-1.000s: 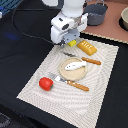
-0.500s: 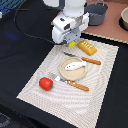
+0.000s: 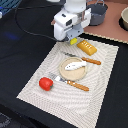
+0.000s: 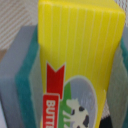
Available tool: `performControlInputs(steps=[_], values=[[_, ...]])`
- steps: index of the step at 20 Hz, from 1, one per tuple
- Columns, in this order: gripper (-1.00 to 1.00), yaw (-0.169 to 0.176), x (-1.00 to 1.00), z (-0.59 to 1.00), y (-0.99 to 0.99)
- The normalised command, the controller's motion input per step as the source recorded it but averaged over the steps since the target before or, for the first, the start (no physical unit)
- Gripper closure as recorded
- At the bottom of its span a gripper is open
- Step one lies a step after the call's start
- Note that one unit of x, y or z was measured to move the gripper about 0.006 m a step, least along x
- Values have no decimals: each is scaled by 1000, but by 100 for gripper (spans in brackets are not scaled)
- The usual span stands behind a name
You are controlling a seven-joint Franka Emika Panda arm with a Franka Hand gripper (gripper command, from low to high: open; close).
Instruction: Interact with the objects in diverse but meaningful ways.
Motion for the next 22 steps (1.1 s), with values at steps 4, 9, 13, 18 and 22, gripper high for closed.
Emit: performControlInputs(steps=[4, 9, 13, 18, 22], values=[[100, 80, -203, 989, 370], [100, 102, -187, 791, 505], [100, 115, -129, 641, 585], [100, 129, -57, 489, 529], [100, 51, 206, 665, -180]])
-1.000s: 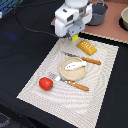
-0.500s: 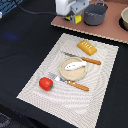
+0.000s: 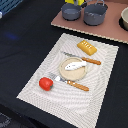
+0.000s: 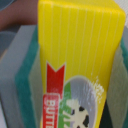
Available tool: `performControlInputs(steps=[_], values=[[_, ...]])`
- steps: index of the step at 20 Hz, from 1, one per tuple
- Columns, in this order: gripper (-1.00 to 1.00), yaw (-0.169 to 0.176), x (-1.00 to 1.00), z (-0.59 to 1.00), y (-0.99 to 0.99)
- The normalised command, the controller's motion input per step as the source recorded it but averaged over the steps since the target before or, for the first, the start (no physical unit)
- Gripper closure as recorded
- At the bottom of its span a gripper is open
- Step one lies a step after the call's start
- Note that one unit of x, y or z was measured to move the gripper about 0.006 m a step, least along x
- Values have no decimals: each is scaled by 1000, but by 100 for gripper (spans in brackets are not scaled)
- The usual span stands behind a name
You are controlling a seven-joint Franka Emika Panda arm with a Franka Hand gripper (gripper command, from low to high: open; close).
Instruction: Interact with the objects in diverse but meaningful ways.
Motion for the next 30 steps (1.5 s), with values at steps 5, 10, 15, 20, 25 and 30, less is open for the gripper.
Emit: performControlInputs(steps=[5, 10, 15, 20, 25, 30], values=[[100, -7, 541, 777, -756], [100, -19, 798, 695, -684], [100, -45, 783, 503, -659], [100, -2, 487, 154, -875], [100, 0, 363, 63, -937], [100, 0, 282, -42, -985]])
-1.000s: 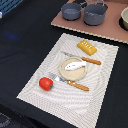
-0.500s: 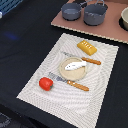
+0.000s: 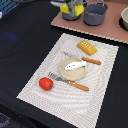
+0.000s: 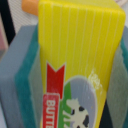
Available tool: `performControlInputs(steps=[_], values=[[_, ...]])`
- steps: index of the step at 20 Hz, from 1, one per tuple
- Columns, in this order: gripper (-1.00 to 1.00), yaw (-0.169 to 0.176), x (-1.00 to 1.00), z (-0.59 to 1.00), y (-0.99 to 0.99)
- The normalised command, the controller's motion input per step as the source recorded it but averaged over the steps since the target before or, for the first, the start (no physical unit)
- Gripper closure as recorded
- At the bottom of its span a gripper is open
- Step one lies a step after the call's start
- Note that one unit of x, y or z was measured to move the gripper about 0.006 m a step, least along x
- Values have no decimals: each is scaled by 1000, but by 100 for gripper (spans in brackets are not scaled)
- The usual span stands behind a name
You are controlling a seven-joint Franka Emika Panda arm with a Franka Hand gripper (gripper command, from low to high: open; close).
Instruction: Interact with the objects in diverse but meaningful ways.
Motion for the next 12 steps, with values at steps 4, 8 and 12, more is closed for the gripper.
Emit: performControlInputs(steps=[4, 8, 12], values=[[100, 0, 389, -16, -988], [100, -1, 406, -73, -868], [100, -18, 327, -81, -854]])
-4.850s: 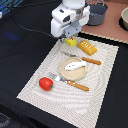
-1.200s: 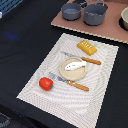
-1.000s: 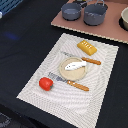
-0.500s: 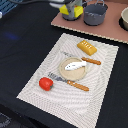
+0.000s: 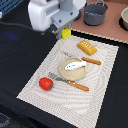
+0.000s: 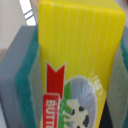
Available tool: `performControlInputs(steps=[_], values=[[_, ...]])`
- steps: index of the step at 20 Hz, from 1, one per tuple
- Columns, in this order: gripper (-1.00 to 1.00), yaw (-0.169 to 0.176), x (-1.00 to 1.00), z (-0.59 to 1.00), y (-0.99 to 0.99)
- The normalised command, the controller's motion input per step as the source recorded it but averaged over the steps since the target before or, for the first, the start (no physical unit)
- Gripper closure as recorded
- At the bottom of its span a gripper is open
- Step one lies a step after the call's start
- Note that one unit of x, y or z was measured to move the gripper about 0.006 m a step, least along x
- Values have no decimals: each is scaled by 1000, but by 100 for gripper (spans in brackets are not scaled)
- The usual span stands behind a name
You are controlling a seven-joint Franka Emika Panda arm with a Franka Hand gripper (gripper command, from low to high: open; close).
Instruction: Interact with the objects in diverse but meaningful ways.
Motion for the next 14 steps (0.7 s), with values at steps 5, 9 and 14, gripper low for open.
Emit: performControlInputs(steps=[5, 9, 14], values=[[100, -11, 586, 0, -734], [100, -9, 828, 0, -507], [100, -1, 921, -22, -338]])
